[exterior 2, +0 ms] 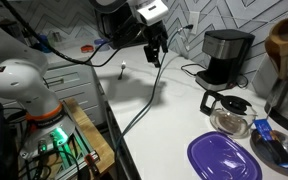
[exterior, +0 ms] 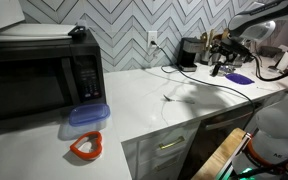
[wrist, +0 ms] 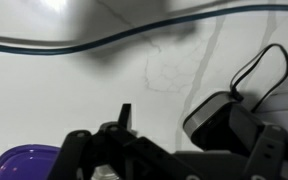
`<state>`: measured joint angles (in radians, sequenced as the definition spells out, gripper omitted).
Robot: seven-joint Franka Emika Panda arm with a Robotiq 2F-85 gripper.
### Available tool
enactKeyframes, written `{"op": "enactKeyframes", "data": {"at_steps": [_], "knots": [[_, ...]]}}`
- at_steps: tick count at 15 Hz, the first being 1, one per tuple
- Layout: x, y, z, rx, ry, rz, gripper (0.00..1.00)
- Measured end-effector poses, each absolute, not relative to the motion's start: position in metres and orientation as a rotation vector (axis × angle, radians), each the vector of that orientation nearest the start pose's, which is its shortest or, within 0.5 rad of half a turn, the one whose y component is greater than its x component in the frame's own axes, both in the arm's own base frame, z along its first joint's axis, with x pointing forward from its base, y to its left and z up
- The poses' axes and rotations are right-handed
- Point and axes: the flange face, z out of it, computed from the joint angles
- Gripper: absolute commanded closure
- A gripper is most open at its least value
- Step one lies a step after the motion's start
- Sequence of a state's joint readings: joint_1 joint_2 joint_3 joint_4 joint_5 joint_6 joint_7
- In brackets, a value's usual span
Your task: Pick up the small silver bowl and move it to the left side of the kitchen counter
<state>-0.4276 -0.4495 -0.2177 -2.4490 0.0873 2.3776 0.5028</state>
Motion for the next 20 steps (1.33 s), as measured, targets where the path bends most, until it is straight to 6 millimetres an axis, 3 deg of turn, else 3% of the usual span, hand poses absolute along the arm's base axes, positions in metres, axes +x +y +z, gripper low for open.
{"op": "enactKeyframes", "data": {"at_steps": [4,14,20], "knots": [[0.315,-0.312,0.497,-2.250,1.878,-0.620,0.00],[0.312,-0.320,0.499,-2.187,1.926,-0.629,0.00],[0.281,-0.386,0.502,-1.856,2.078,-0.677,0.00]]}}
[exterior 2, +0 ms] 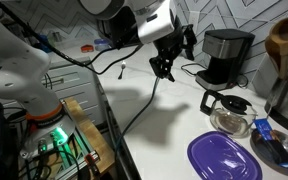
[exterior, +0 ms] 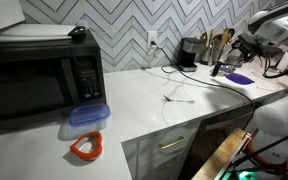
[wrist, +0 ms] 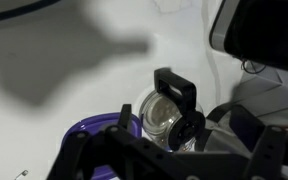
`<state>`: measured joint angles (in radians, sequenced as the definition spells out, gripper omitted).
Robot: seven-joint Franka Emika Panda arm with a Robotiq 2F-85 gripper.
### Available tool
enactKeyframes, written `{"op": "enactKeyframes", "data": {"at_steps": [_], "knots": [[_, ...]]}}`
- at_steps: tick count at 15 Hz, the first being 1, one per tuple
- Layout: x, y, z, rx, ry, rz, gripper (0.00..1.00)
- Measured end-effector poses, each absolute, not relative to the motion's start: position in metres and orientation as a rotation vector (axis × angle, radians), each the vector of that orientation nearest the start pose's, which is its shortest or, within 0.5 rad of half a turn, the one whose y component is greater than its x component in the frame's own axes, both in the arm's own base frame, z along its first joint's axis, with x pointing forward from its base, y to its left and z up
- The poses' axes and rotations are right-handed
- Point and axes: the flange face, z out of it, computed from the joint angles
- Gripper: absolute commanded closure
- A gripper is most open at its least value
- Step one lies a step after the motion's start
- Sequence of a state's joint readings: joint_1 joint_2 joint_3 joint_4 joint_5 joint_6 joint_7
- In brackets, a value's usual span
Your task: Pick up the small silver bowl and move it to the left side of the kitchen counter
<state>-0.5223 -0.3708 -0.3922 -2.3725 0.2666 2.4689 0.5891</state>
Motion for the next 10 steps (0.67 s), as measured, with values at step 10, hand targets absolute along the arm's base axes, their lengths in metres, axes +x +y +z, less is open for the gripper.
{"op": "enactKeyframes", "data": {"at_steps": [10], "knots": [[0.240,-0.482,0.473,-1.398,2.250,-0.833,0.00]]}}
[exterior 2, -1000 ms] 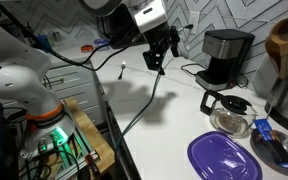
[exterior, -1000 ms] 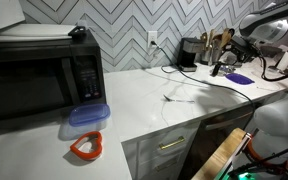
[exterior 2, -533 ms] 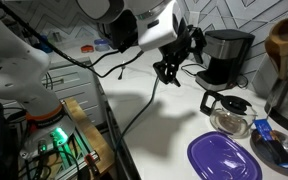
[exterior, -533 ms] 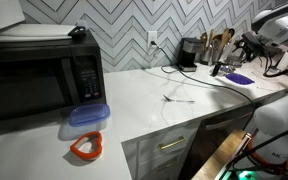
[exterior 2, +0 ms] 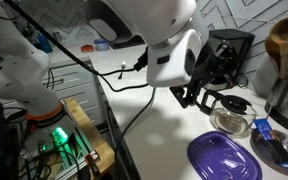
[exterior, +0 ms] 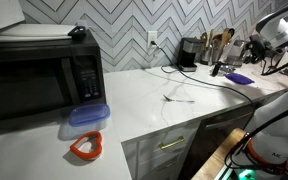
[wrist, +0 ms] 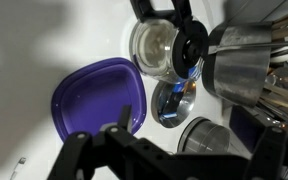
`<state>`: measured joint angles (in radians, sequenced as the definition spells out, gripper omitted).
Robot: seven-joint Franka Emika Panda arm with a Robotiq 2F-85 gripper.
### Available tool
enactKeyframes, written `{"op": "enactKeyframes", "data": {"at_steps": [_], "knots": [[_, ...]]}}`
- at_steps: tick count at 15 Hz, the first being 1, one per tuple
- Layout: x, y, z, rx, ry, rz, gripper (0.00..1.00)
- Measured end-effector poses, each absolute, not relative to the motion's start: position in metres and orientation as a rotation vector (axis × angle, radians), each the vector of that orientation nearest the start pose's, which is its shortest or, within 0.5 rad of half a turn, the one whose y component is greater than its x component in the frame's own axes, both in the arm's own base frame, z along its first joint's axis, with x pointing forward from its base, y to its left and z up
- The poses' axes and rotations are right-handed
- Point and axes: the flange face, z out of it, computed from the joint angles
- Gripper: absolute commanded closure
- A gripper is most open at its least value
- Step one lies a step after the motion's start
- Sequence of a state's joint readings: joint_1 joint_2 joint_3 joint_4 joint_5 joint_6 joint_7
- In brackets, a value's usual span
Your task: Pick up the small silver bowl and move it to the left side of the kitchen counter
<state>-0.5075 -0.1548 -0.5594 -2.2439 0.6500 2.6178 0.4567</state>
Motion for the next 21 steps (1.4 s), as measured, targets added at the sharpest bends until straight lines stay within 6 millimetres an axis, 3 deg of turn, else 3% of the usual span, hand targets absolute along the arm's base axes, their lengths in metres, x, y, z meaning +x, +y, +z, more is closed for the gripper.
{"op": "enactKeyframes", "data": {"at_steps": [9,17,21], "knots": [[0.256,-0.545,0.417,-1.327,2.272,-0.928,0.00],[0.313,-0.580,0.365,-1.407,2.244,-0.941,0.00],[0.333,-0.593,0.341,-1.435,2.245,-0.922,0.00]]}}
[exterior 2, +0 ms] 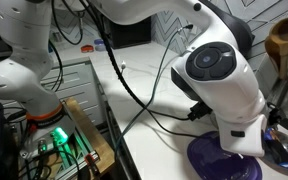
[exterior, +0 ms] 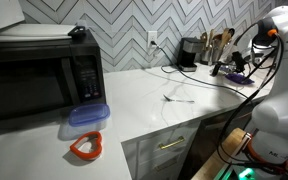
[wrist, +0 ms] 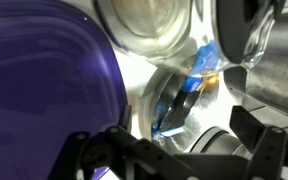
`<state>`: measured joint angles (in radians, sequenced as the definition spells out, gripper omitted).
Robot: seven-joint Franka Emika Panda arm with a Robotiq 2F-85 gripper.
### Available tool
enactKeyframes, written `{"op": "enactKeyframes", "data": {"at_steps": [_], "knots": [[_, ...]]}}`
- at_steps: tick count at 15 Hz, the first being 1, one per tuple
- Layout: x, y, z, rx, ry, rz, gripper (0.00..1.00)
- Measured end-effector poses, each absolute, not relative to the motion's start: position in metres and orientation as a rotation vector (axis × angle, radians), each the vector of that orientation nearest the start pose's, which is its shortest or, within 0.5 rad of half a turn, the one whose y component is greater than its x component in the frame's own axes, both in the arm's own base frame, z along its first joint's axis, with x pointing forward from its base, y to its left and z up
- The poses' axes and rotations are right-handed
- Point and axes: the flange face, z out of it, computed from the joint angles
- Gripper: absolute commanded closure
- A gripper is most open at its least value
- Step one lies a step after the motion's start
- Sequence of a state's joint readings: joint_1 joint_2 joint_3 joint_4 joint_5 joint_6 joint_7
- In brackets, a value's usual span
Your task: Pick up the small silver bowl and move it to the left side of the kitchen counter
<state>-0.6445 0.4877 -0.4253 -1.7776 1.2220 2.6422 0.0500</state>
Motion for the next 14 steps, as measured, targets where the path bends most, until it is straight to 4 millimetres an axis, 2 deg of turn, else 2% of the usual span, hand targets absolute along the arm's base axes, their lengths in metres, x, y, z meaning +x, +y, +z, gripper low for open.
{"op": "enactKeyframes", "data": {"at_steps": [3,8,14], "knots": [[0.335,-0.600,0.332,-1.427,2.258,-0.912,0.00],[0.336,-0.602,0.334,-1.423,2.256,-0.921,0.00],[0.356,-0.595,0.332,-1.429,2.218,-0.918,0.00]]}}
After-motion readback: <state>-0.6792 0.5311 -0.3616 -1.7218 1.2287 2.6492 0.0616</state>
